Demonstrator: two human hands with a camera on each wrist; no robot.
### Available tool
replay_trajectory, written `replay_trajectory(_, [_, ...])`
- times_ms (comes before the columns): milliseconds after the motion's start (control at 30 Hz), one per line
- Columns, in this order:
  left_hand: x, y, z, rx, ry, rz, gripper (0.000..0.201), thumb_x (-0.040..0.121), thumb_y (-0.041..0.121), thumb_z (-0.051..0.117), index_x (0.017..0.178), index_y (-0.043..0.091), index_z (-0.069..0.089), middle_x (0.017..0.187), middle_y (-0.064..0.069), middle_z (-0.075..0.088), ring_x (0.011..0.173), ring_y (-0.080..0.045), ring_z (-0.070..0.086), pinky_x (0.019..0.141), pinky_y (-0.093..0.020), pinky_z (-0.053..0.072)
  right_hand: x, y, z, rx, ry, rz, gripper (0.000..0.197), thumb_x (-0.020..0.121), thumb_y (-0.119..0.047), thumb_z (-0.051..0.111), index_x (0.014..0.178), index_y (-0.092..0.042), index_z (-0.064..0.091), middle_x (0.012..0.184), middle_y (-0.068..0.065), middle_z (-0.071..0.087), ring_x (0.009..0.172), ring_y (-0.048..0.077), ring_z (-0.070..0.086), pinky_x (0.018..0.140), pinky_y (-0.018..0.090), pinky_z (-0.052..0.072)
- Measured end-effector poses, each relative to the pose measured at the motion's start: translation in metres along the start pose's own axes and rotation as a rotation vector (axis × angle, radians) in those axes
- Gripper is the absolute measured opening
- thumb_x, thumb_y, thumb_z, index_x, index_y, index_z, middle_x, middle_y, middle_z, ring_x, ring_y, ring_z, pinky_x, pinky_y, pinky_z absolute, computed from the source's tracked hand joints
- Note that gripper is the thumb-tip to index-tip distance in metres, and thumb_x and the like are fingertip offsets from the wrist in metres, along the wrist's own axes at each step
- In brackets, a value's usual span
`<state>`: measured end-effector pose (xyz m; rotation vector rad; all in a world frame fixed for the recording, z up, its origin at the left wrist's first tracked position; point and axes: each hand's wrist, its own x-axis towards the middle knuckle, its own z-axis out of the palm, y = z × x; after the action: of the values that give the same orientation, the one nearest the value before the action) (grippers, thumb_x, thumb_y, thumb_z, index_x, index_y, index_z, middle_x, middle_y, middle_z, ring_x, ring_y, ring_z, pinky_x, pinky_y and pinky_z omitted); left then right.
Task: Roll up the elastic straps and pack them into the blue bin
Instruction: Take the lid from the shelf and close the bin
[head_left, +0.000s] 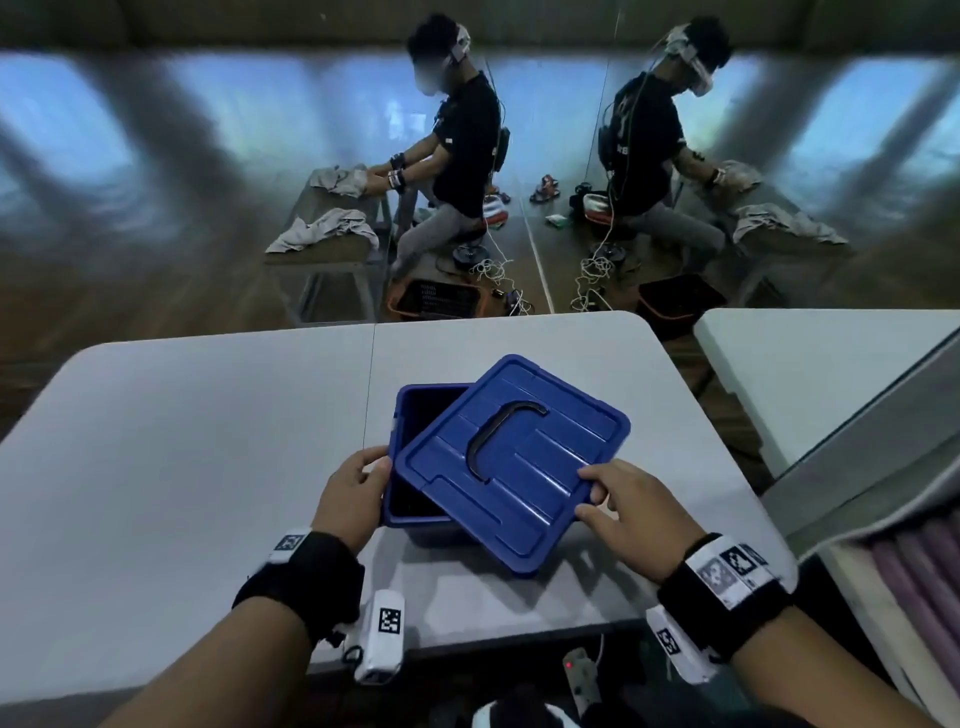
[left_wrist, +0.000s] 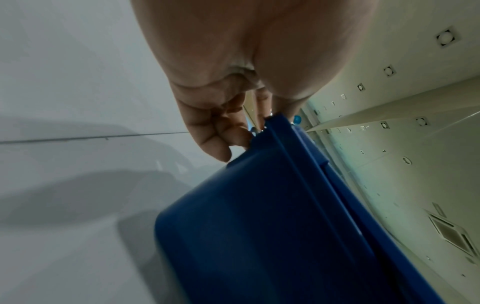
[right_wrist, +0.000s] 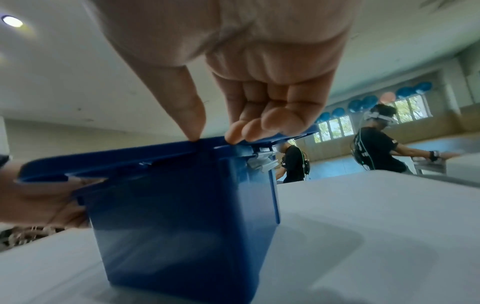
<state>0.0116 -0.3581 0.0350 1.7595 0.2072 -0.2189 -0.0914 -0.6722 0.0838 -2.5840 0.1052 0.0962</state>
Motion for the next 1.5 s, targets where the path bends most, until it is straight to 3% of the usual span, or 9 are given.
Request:
replay_trajectory(133, [-0.003, 0.002, 0.002, -0.011, 0.028, -0.011, 0.021, 0.104, 0.019, 0.048, 0.108, 0.021, 0.068, 0.103, -0.013, 0.073, 0.079, -0.028, 0.072, 0.059, -0.034, 0.059, 0.006, 0.001, 0.0, -0.111, 0.028, -0.102, 0.035, 0.084, -0.044, 0.073, 0.112, -0.024, 0.069, 0.089, -0.01, 0.055, 0.088, 0.012, 0.051, 0.084, 0.027, 0.046])
replay_trajectory(300, [-0.011, 0.007, 0.003, -0.11, 0.053, -0.081, 0.027, 0.105, 0.021, 0.043, 0.106, 0.017, 0.069, 0.1, -0.016, 0.072, 0.072, -0.031, 0.07, 0.058, -0.036, 0.059, 0.013, -0.018, 0.016, -0.233, 0.108, -0.213, 0.037, 0.074, -0.068, 0.063, 0.084, -0.033, 0.068, 0.085, -0.011, 0.054, 0.083, 0.016, 0.051, 0.075, 0.036, 0.044])
replay_trajectory(467, [-0.015, 0.011, 0.0, -0.173, 0.039, -0.103, 0.021, 0.101, 0.027, 0.058, 0.11, 0.012, 0.069, 0.099, -0.015, 0.073, 0.065, -0.026, 0.069, 0.059, -0.036, 0.059, 0.022, -0.045, 0.037, -0.238, 0.1, -0.254, 0.046, 0.072, -0.077, 0.044, 0.069, -0.032, 0.053, 0.077, -0.014, 0.049, 0.078, 0.015, 0.047, 0.074, 0.035, 0.036])
replay_trajectory(667, [-0.014, 0.011, -0.001, -0.176, 0.046, -0.105, 0.015, 0.099, 0.022, 0.061, 0.109, 0.013, 0.068, 0.101, -0.012, 0.075, 0.07, -0.025, 0.072, 0.059, -0.034, 0.058, 0.03, -0.067, 0.046, -0.23, 0.008, -0.219, 0.042, 0.081, -0.071, 0.057, 0.074, -0.03, 0.048, 0.079, -0.011, 0.049, 0.082, 0.016, 0.047, 0.08, 0.037, 0.037])
replay_trajectory(1067, [-0.004, 0.013, -0.001, -0.1, 0.068, -0.129, 0.022, 0.098, 0.035, 0.06, 0.111, 0.017, 0.065, 0.109, -0.011, 0.07, 0.093, -0.032, 0.071, 0.065, -0.046, 0.063, 0.03, -0.083, 0.05, -0.223, -0.007, -0.167, 0.04, 0.085, -0.068, 0.056, 0.076, -0.03, 0.047, 0.08, -0.011, 0.05, 0.081, 0.016, 0.048, 0.083, 0.037, 0.039])
replay_trajectory(1400, [0.001, 0.012, 0.001, -0.066, 0.051, -0.121, 0.024, 0.098, 0.027, 0.062, 0.119, 0.014, 0.061, 0.105, -0.012, 0.069, 0.086, -0.028, 0.07, 0.061, -0.038, 0.059, 0.025, -0.084, 0.052, -0.244, -0.058, -0.127, 0.038, 0.086, -0.067, 0.055, 0.083, -0.029, 0.053, 0.088, -0.009, 0.053, 0.087, 0.016, 0.05, 0.088, 0.039, 0.042])
replay_trajectory(1500, [0.004, 0.014, -0.001, -0.048, 0.051, -0.093, 0.033, 0.097, 0.022, 0.063, 0.129, 0.014, 0.055, 0.101, -0.012, 0.07, 0.088, -0.027, 0.071, 0.066, -0.039, 0.06, 0.027, -0.077, 0.046, -0.175, 0.06, -0.121, 0.034, 0.085, -0.063, 0.06, 0.094, -0.031, 0.058, 0.097, -0.01, 0.055, 0.094, 0.017, 0.05, 0.086, 0.039, 0.044])
